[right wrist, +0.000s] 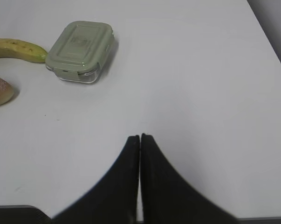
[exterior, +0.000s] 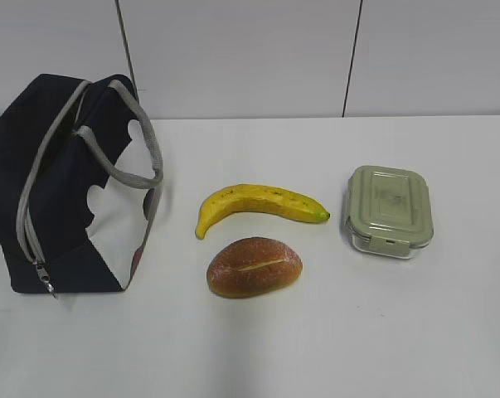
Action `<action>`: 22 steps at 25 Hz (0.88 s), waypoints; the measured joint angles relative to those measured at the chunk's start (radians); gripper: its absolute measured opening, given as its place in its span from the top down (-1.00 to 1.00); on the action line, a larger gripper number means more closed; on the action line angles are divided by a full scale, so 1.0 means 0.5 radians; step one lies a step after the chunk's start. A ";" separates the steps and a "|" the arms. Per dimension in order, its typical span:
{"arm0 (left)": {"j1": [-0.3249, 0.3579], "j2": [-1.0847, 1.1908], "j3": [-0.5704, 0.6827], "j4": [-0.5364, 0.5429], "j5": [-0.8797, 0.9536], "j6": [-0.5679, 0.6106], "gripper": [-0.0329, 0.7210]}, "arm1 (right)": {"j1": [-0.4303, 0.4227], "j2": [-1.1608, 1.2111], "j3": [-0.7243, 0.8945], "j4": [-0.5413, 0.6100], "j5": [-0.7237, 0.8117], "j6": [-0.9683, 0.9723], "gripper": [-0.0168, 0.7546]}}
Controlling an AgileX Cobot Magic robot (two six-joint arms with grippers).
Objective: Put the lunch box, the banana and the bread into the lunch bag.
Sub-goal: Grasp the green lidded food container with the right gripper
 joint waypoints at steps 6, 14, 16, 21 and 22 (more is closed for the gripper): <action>0.000 0.000 0.000 0.000 0.000 0.000 -0.71 | 0.000 0.000 0.000 0.000 0.000 0.000 1.00; 0.000 0.000 0.000 0.000 0.000 0.000 -0.65 | 0.000 0.000 0.000 0.000 0.000 0.000 1.00; 0.000 0.002 -0.006 0.000 0.000 0.000 -0.65 | 0.000 0.000 0.000 0.000 0.000 0.000 1.00; 0.000 0.203 -0.172 -0.057 -0.015 -0.002 -0.64 | 0.000 0.000 0.000 0.000 0.000 0.000 1.00; 0.000 0.268 -0.211 -0.063 -0.027 -0.002 -0.64 | 0.000 0.000 0.000 0.000 0.000 0.000 1.00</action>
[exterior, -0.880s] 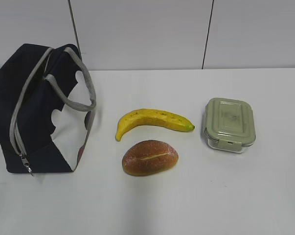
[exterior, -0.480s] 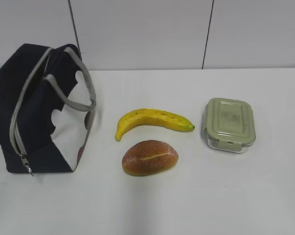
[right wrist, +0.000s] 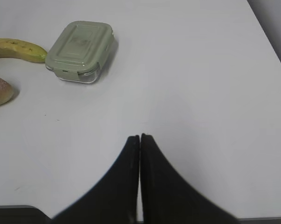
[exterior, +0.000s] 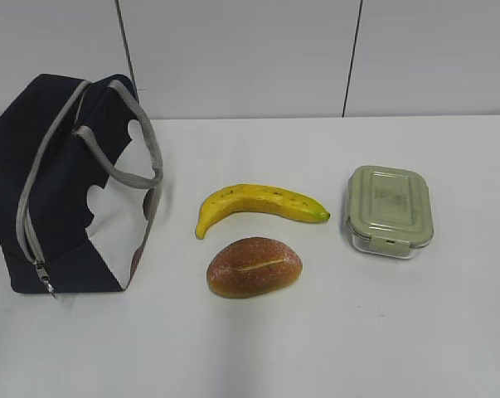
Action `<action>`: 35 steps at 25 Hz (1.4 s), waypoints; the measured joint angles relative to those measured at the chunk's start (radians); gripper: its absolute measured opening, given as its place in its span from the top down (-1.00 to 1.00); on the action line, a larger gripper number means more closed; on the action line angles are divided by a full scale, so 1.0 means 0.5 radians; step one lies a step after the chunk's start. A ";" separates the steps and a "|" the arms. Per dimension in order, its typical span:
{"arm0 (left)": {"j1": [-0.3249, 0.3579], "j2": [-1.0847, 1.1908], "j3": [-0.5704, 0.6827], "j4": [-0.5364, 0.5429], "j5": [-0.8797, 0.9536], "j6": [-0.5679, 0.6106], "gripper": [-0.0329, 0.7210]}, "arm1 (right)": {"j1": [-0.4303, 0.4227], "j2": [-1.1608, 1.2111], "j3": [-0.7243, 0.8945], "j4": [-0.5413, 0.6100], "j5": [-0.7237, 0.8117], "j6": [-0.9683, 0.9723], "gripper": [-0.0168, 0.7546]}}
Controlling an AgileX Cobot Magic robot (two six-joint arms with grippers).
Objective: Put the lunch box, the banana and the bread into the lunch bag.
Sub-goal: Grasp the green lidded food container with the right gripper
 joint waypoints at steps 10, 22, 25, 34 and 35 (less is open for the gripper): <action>0.000 1.020 -0.612 -0.145 -0.113 -0.004 -0.64 | 0.000 0.000 0.000 0.000 0.000 0.000 1.00; 0.000 2.457 -1.590 -0.226 0.131 -0.004 -0.45 | 0.000 0.000 0.000 0.000 0.000 0.000 1.00; 0.000 2.760 -1.791 -0.228 0.184 0.010 -0.29 | 0.000 0.000 0.000 0.000 0.000 0.000 1.00; 0.000 3.323 -2.070 -0.240 0.188 0.093 0.07 | 0.000 0.000 0.000 0.000 0.000 0.000 1.00; 0.000 3.355 -2.072 -0.240 0.186 0.093 0.07 | 0.000 0.000 0.000 0.000 0.000 0.000 1.00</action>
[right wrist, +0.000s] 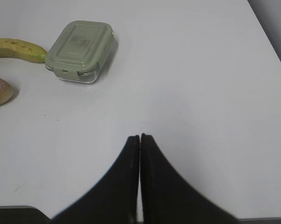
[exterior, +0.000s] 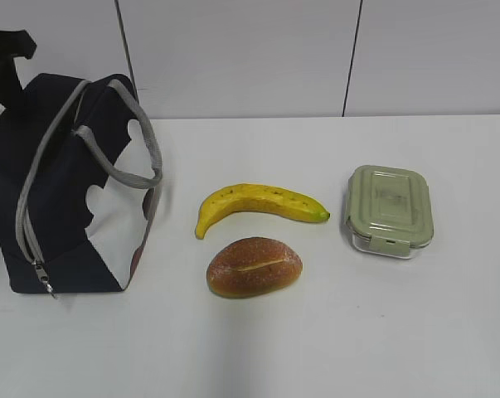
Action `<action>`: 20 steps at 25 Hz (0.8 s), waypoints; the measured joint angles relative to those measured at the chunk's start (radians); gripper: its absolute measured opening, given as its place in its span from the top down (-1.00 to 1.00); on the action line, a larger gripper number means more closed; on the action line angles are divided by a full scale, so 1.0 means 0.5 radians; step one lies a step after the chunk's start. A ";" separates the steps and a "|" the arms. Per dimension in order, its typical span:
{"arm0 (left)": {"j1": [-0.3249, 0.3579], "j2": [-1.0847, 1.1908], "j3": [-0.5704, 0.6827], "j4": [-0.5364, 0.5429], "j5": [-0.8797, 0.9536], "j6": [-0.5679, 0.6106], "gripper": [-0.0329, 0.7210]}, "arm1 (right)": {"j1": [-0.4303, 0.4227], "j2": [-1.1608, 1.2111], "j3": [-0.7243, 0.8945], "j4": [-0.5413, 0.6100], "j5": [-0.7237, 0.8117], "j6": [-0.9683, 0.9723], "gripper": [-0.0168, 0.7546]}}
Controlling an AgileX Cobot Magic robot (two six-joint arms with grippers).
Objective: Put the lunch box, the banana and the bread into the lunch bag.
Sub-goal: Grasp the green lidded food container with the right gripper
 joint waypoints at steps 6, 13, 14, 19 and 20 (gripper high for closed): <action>0.000 0.067 -0.002 -0.051 -0.023 0.001 0.65 | 0.000 0.000 0.000 0.000 0.000 0.000 1.00; 0.000 0.067 -0.002 -0.128 -0.023 0.001 0.92 | 0.000 0.000 0.000 0.000 0.000 0.000 1.00; 0.000 0.067 -0.002 -0.149 -0.023 0.001 0.92 | 0.000 0.000 0.000 0.000 0.000 0.000 1.00; 0.000 0.069 -0.002 -0.225 -0.023 0.001 0.92 | 0.000 0.000 0.000 0.000 0.000 0.000 1.00; 0.000 0.069 -0.002 -0.240 -0.023 0.001 0.92 | 0.000 0.000 0.000 0.000 0.000 0.000 1.00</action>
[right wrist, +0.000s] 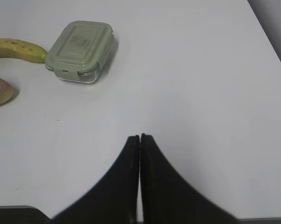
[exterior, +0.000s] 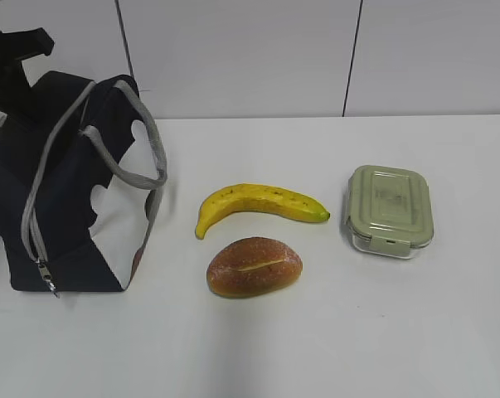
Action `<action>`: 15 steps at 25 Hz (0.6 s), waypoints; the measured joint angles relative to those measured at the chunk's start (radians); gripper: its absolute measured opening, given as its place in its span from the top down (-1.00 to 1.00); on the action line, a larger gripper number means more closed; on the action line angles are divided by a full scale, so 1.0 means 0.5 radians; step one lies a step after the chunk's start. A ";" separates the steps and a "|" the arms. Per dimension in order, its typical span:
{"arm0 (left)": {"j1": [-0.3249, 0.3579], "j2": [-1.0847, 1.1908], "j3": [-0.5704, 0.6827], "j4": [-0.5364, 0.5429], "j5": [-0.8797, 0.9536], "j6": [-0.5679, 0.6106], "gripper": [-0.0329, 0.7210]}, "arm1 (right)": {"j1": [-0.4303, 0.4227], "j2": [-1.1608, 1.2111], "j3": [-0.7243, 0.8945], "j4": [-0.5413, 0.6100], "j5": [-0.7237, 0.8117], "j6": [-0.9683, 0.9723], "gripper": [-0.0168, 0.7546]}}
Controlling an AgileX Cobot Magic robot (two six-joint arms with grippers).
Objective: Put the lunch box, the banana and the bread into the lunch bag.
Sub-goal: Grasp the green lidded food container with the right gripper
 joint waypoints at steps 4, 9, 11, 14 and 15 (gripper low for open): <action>0.000 0.002 0.000 -0.068 0.004 0.006 0.92 | 0.000 0.000 0.000 0.000 0.000 0.000 1.00; 0.000 0.006 0.000 -0.170 0.010 0.066 0.92 | 0.000 0.000 0.000 0.000 0.000 0.000 1.00; 0.000 0.006 0.000 -0.183 0.013 0.073 0.92 | 0.000 0.000 0.000 0.000 0.000 0.000 1.00; 0.000 0.006 0.000 -0.183 0.014 0.075 0.92 | 0.000 0.000 0.000 0.000 0.000 0.000 1.00; 0.000 0.006 0.000 -0.185 0.014 0.080 0.92 | 0.000 0.000 0.000 0.000 0.000 0.000 1.00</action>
